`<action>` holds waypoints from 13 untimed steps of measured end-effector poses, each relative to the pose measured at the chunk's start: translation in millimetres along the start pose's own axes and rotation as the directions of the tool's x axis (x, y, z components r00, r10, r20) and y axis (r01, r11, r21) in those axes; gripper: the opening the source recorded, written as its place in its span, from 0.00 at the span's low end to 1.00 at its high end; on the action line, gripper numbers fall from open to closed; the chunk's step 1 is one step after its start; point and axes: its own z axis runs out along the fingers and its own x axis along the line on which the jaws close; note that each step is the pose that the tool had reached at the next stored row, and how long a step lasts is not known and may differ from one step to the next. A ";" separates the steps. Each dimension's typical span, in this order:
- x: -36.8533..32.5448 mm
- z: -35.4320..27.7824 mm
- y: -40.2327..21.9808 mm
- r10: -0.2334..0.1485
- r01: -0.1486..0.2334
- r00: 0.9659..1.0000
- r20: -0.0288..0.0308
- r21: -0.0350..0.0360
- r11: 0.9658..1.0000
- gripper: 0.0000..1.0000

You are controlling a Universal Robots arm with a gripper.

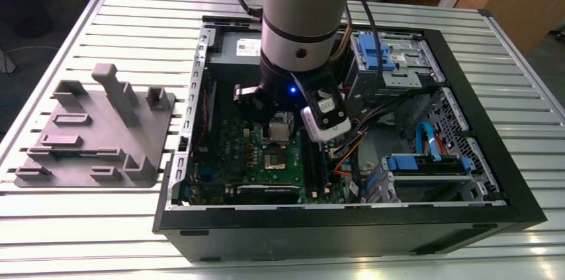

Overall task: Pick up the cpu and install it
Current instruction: 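Place the cpu into insertion slot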

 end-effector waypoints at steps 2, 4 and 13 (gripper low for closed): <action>0.0 0.8 -0.1 0.000 0.000 1.000 0.000 0.000 1.000 0.47; 0.0 1.2 -0.1 0.000 0.000 1.000 0.000 0.000 1.000 0.47; -0.2 10.7 -0.6 0.000 0.000 1.000 0.000 0.014 1.000 0.47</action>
